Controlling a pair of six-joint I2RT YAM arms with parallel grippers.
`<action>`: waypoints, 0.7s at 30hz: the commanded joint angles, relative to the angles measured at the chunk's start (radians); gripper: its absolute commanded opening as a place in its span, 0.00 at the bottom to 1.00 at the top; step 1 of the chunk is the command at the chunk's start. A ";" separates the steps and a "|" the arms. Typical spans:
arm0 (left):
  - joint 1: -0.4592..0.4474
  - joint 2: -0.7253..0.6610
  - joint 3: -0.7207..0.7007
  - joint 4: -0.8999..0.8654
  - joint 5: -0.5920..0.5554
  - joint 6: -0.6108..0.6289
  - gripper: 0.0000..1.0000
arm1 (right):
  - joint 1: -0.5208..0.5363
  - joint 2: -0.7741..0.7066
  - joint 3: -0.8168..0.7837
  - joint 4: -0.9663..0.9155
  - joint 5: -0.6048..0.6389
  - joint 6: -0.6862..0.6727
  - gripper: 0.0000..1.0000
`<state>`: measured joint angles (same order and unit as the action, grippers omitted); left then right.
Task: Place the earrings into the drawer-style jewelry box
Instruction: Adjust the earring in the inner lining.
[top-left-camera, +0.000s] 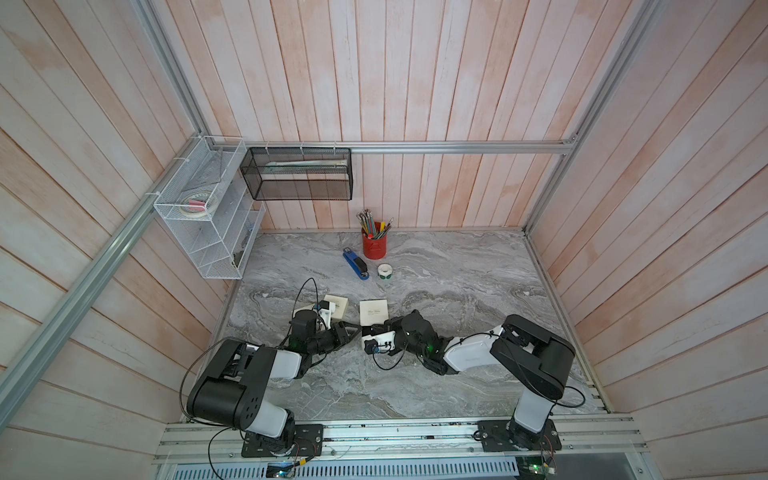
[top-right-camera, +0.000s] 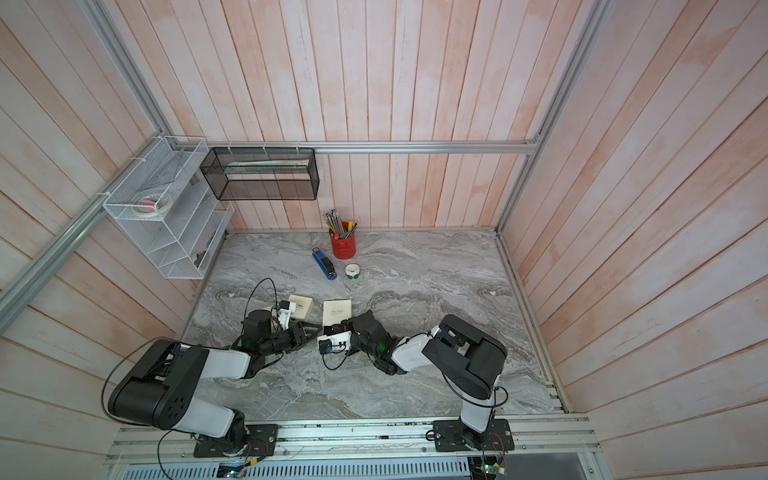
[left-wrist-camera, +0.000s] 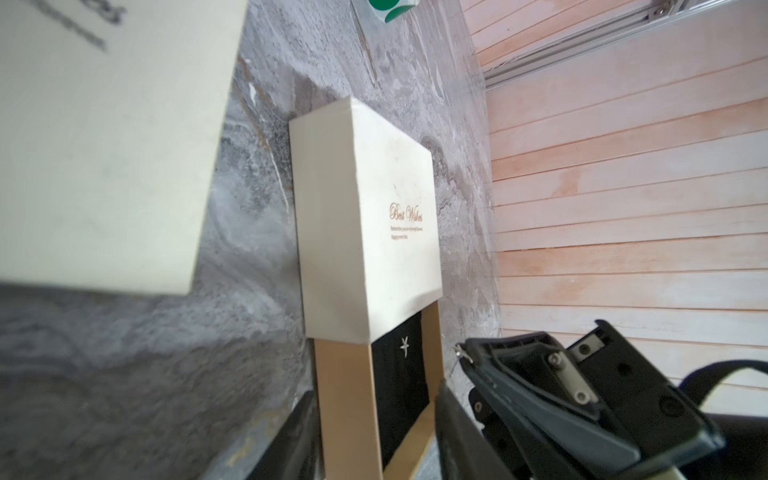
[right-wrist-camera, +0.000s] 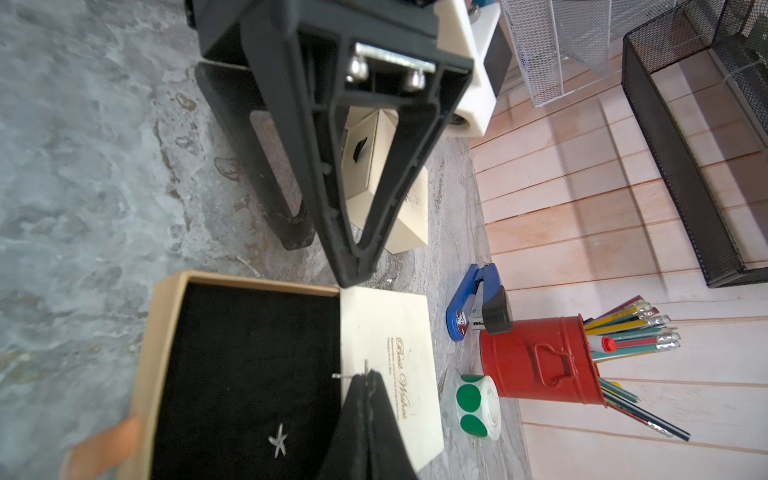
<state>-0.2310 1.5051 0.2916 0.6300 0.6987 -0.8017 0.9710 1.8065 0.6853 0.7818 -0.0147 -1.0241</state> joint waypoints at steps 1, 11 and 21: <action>0.005 0.023 0.004 -0.012 0.003 0.033 0.40 | -0.009 -0.001 -0.011 -0.030 0.020 -0.039 0.00; 0.006 0.095 0.027 0.038 0.034 0.013 0.29 | -0.006 0.055 0.043 -0.064 -0.040 -0.088 0.00; 0.005 0.120 0.033 0.049 0.046 0.010 0.27 | 0.001 0.115 0.086 -0.061 -0.020 -0.119 0.00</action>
<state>-0.2291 1.6066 0.3069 0.6544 0.7284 -0.7937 0.9672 1.8961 0.7471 0.7334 -0.0349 -1.1343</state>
